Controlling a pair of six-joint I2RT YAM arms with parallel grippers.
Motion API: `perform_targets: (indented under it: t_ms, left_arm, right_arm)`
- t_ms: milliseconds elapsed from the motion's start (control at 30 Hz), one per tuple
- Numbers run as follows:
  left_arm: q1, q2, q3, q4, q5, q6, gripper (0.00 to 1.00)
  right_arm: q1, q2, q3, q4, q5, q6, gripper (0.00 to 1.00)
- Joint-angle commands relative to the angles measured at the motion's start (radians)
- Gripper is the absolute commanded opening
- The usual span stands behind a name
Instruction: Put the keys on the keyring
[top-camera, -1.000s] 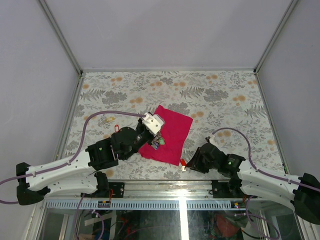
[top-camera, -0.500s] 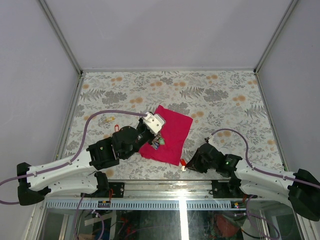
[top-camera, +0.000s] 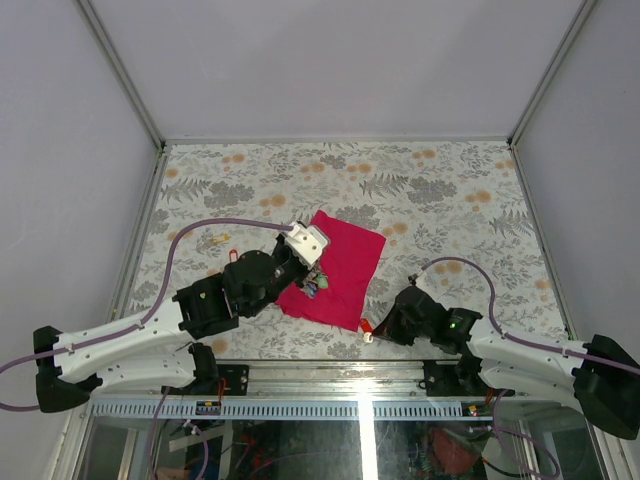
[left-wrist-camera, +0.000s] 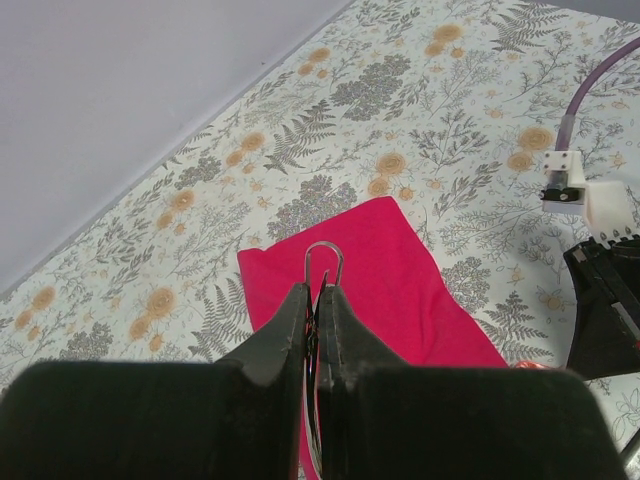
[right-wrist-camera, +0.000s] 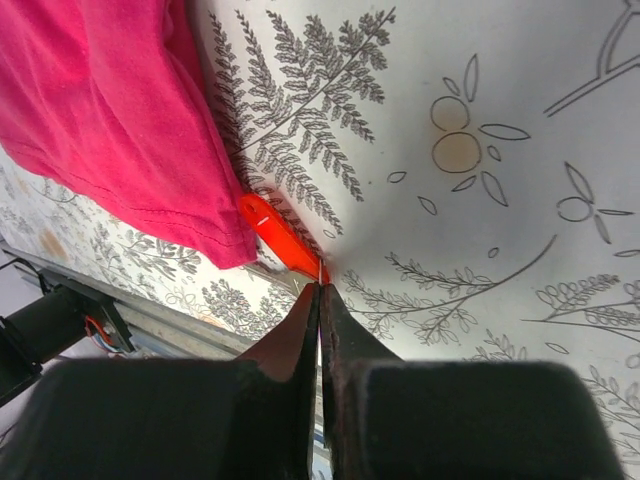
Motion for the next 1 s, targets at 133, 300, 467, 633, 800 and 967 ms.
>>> perform_targets:
  t_ms: [133, 300, 467, 633, 800, 967]
  left_arm:
    - [0.021, -0.004, 0.005, 0.036, 0.006, -0.001, 0.0]
    - [0.035, -0.01, 0.008, 0.035, 0.043, -0.011, 0.0]
    - [0.043, -0.016, 0.01, 0.032, 0.084, -0.011, 0.0]
    - [0.048, -0.035, 0.01, 0.041, 0.129, 0.0, 0.0]
    - [0.055, -0.032, 0.031, 0.04, 0.133, 0.003, 0.0]
    - [0.059, -0.022, 0.059, 0.031, 0.162, 0.007, 0.0]
  right_arm:
    - [0.009, -0.14, 0.088, -0.062, 0.098, -0.223, 0.0]
    - [0.01, -0.204, 0.208, -0.195, 0.125, -0.492, 0.0]
    - [0.009, -0.239, 0.35, -0.272, 0.171, -0.716, 0.0]
    - [0.009, -0.245, 0.453, -0.245, 0.136, -0.964, 0.0]
    - [0.01, -0.254, 0.521, -0.212, 0.094, -1.173, 0.0]
    - [0.009, -0.263, 0.554, -0.125, 0.014, -1.388, 0.0]
